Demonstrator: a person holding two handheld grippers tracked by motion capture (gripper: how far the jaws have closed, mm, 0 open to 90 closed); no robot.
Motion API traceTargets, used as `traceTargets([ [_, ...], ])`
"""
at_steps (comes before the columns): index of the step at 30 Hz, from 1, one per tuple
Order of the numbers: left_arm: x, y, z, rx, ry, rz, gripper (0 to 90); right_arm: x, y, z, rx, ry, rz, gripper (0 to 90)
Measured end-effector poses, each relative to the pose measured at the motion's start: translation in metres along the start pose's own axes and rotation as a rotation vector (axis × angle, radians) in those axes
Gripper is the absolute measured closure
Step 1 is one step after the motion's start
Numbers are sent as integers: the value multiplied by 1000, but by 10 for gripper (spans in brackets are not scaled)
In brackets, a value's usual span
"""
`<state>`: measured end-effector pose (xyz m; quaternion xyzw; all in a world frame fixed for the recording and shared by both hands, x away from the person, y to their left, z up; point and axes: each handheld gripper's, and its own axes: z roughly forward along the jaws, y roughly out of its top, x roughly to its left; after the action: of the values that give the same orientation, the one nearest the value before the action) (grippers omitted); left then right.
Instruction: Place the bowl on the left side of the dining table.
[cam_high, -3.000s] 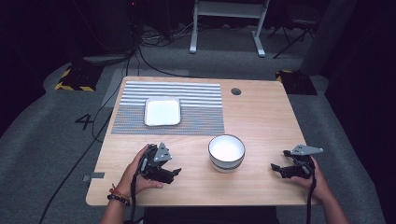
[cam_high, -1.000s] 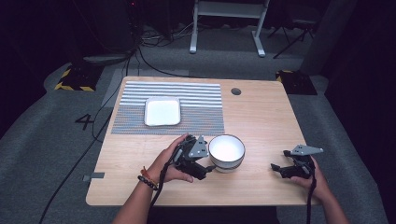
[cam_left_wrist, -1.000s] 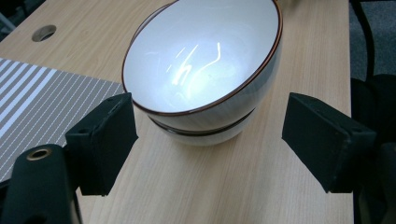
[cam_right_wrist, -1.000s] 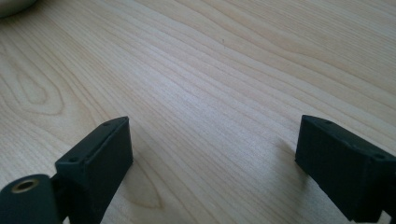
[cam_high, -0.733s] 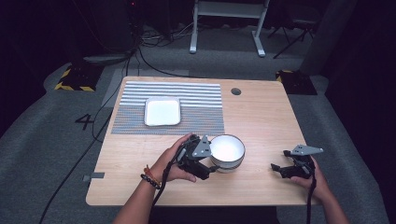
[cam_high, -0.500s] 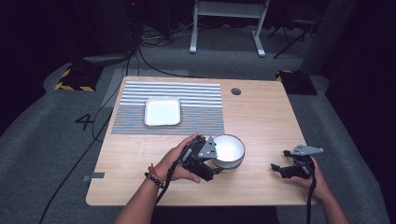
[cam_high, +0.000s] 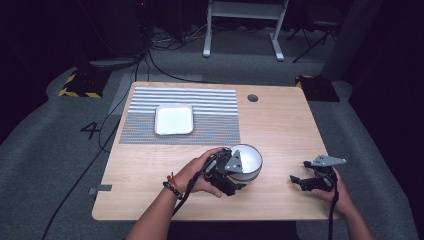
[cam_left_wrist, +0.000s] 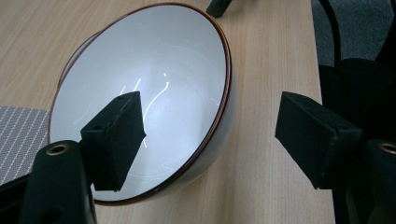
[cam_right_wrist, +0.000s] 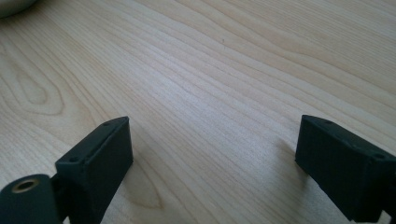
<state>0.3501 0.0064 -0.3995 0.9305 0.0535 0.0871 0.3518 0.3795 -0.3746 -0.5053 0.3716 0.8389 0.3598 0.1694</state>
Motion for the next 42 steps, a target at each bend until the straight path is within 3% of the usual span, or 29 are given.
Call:
traceTargets([
  [1,1,0,3,6,-4,-13,234,0,0,0,0,0,1,111],
  [5,3,0,4,-2,-16,-5,204,0,0,0,0,0,0,111],
  [11,1,3,13,27,-12,5,255,0,0,0,-1,-1,-3,114],
  [16,3,2,19,34,-39,-1,288,0,0,0,-2,-3,0,116],
  [17,2,3,19,37,-20,18,310,0,0,0,-2,-2,0,116],
  [19,3,3,19,23,-23,12,343,0,0,0,-2,-2,1,115],
  [21,6,2,17,-6,-4,5,447,0,0,0,-2,-2,1,116],
  [25,9,2,16,-4,-42,7,531,0,0,0,-2,-2,0,116],
  [30,8,4,18,15,-59,40,590,0,0,0,-2,-2,0,116],
  [35,10,6,22,46,-108,71,689,0,0,0,-2,-2,0,116],
  [42,8,11,27,76,-126,110,803,0,0,0,-2,-2,0,116],
])
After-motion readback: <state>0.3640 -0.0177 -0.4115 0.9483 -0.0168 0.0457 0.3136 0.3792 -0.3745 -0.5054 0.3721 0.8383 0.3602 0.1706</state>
